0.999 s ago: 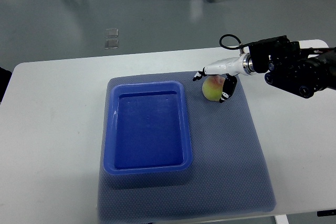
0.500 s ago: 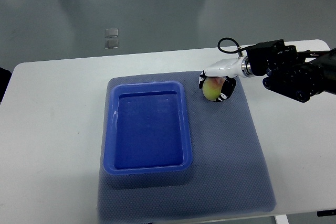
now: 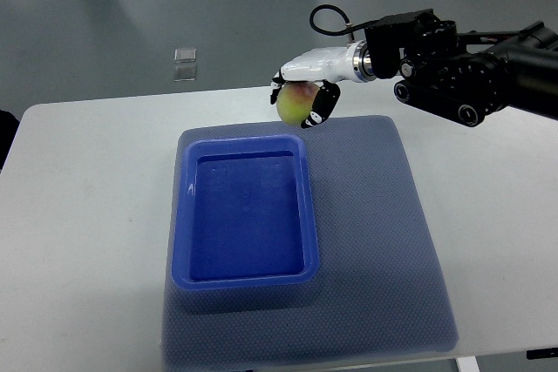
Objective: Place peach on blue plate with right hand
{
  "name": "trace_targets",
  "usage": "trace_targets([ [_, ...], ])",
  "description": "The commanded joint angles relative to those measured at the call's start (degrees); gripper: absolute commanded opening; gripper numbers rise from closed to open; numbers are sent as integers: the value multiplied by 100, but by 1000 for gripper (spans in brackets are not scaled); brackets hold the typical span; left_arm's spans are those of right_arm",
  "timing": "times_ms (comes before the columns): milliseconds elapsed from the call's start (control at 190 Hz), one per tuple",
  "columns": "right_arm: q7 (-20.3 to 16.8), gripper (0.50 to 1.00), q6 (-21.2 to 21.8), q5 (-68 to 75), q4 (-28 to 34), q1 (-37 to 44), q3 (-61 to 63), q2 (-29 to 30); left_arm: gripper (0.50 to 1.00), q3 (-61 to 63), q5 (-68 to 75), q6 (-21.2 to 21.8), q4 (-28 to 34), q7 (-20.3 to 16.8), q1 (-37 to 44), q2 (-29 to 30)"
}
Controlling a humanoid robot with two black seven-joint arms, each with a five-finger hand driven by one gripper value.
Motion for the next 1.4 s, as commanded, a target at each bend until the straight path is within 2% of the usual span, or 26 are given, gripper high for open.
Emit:
trace_targets([
  [0, 23, 639, 3, 154, 106, 54, -2, 345, 1000, 9, 0, 0, 17, 2, 0, 0],
  [95, 32, 643, 3, 171, 106, 54, -2, 512, 1000, 9, 0, 0, 35, 2, 0, 0],
  [100, 67, 648, 3, 180, 106, 28, -2, 695, 1000, 9, 0, 0, 43, 2, 0, 0],
  [142, 102, 652, 3, 180, 106, -16, -2, 855, 1000, 9, 0, 0, 43, 2, 0, 0],
  [195, 103, 652, 3, 180, 106, -16, -2, 855, 1000, 9, 0, 0, 43, 2, 0, 0],
  [200, 111, 668, 3, 180, 106, -77, 7, 969, 1000, 9, 0, 0, 43, 2, 0, 0],
  [231, 111, 680, -6, 198, 97, -130, 16, 969, 1000, 9, 9, 0, 43, -7, 0, 0],
  [316, 111, 693, 3, 206, 88, -192, 25, 969, 1000, 9, 0, 0, 43, 2, 0, 0],
  [321, 111, 727, 3, 224, 71, -279, 25, 969, 1000, 0, 0, 0, 43, -7, 0, 0],
  [410, 103, 746, 3, 224, 62, -341, 16, 969, 1000, 0, 0, 0, 43, 2, 0, 0],
  [415, 103, 766, 12, 215, 44, -455, 7, 969, 1000, 0, 0, 0, 35, 2, 0, 0],
  [458, 103, 799, 3, 215, 35, -526, -2, 969, 1000, 0, 9, 0, 35, 2, 0, 0],
  [531, 103, 813, 3, 215, 27, -570, -2, 969, 1000, 0, 0, 0, 26, 2, 0, 0],
  [536, 103, 841, 3, 206, 9, -648, -10, 969, 1000, 8, 0, 0, 26, 2, 0, 0],
  [557, 103, 854, 3, 206, 0, -693, -10, 969, 1000, 0, 0, 0, 26, 2, 0, 0],
  [631, 103, 872, 3, 198, 0, -755, -19, 969, 1000, 0, 0, 0, 26, 2, 0, 0],
  [647, 103, 891, 3, 198, 0, -763, -19, 969, 1000, 8, 0, 0, 26, 2, 0, 0],
  [694, 103, 891, 3, 198, 0, -763, -19, 969, 1000, 9, 0, 0, 26, 2, 0, 0],
  [699, 103, 919, 12, 198, 0, -772, -19, 969, 1000, 0, 9, 0, 17, 2, 0, 0],
  [710, 103, 925, 12, 198, 9, -772, -19, 969, 1000, 0, 1, 0, 17, 2, 0, 0],
  [926, 103, 930, 161, 206, 9, -702, 25, 969, 1000, 0, 0, 0, 8, 2, 0, 0],
  [1194, 103, 928, 223, 804, 9, -122, 359, 969, 1000, 9, 0, 0, 52, 2, 0, 0],
  [1241, 67, 928, 398, 1568, 0, 1, 517, 969, 1000, 9, 0, 0, 52, 1, 0, 0],
  [1294, 67, 928, 398, 1569, 0, 1, 517, 969, 1000, 9, 0, 0, 52, 2, 0, 0],
  [1299, 33, 928, 398, 2047, -17, -7, 639, 865, 1000, 9, 0, 0, 52, 2, 0, 0],
  [1394, -3, 926, 363, 2615, -53, -60, 789, 670, 1000, 9, 0, 0, 52, 2, 0, 0],
])
